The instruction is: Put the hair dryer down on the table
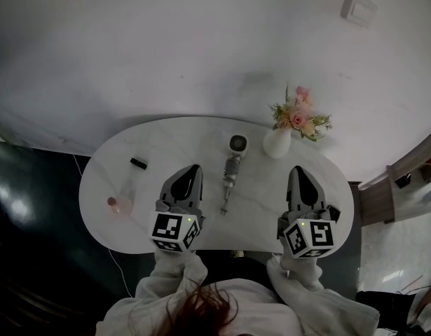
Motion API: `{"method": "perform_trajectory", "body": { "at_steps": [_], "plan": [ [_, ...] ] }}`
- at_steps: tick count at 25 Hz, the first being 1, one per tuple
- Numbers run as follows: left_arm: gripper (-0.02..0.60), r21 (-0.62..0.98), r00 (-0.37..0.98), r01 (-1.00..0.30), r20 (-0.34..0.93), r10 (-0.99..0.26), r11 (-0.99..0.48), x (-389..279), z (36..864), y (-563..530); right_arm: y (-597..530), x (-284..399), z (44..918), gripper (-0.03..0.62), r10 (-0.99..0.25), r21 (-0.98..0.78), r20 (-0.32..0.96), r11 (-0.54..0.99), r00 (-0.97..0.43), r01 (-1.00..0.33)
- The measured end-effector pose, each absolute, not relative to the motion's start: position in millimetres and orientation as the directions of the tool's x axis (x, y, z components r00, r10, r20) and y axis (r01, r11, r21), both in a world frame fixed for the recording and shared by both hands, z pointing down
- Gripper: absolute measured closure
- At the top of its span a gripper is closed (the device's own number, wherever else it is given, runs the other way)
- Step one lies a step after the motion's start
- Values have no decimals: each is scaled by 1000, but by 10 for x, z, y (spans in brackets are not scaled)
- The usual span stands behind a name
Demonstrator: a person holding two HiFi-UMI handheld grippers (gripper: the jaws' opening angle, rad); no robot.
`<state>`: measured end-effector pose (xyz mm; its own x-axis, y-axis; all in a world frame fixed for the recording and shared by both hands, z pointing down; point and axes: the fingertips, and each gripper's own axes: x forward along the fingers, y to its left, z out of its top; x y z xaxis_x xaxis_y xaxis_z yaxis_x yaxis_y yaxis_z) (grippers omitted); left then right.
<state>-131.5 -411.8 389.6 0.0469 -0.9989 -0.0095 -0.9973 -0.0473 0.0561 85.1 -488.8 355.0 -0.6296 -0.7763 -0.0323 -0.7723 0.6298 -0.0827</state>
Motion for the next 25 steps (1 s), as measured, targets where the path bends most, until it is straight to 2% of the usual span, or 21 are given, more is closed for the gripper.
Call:
{"method": "perform_trajectory", "body": {
  "at_steps": [25],
  "plan": [
    [561, 103, 86, -991, 28, -996, -83, -1161, 4113, -4249, -4817, 1007, 3826, 546, -778, -110, 33, 621, -627, -776]
  ]
}}
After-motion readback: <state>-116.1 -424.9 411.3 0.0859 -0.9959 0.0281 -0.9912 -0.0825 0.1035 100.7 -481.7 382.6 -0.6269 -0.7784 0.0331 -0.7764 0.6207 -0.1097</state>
